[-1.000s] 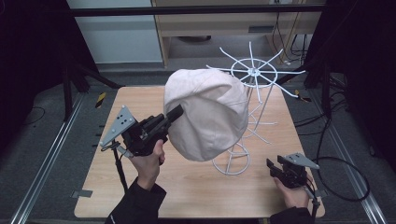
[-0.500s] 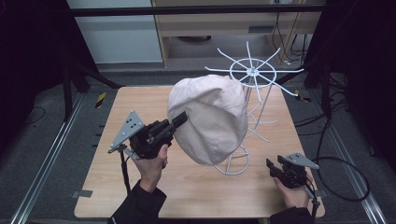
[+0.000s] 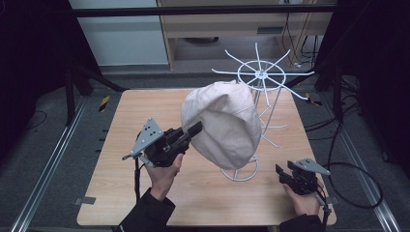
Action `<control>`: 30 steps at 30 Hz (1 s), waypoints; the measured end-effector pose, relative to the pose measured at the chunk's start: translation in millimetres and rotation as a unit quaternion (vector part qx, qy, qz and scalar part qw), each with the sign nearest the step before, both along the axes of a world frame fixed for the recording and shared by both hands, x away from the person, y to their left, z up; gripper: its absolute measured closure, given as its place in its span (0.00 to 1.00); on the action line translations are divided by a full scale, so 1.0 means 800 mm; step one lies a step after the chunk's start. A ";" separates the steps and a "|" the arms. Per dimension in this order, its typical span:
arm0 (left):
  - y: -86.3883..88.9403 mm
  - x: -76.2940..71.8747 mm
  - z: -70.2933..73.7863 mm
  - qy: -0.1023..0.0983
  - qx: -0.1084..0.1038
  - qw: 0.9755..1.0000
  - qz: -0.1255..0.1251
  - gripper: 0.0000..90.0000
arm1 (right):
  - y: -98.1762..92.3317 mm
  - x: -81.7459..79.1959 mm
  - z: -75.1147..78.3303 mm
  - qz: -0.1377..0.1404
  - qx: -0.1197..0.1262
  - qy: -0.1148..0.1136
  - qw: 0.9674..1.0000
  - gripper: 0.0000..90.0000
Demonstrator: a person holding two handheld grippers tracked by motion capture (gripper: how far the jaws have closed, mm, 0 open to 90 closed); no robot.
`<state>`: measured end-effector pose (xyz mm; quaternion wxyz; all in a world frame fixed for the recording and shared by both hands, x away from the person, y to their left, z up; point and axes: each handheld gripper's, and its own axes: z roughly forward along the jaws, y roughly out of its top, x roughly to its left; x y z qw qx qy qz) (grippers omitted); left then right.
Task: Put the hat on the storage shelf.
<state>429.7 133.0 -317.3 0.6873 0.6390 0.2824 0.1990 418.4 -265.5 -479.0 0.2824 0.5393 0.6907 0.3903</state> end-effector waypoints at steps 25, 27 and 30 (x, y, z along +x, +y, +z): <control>0.049 -0.025 -0.018 0.025 0.066 0.997 0.026 0.39 | -0.001 0.000 -0.001 -0.005 0.000 -0.001 1.000 0.53; 0.054 -0.026 -0.020 0.027 0.071 0.997 0.029 0.38 | -0.001 0.000 -0.001 -0.005 0.000 -0.001 1.000 0.53; 0.065 -0.027 -0.025 0.036 0.078 0.996 0.038 0.36 | -0.001 0.000 -0.001 -0.005 0.000 -0.002 1.000 0.52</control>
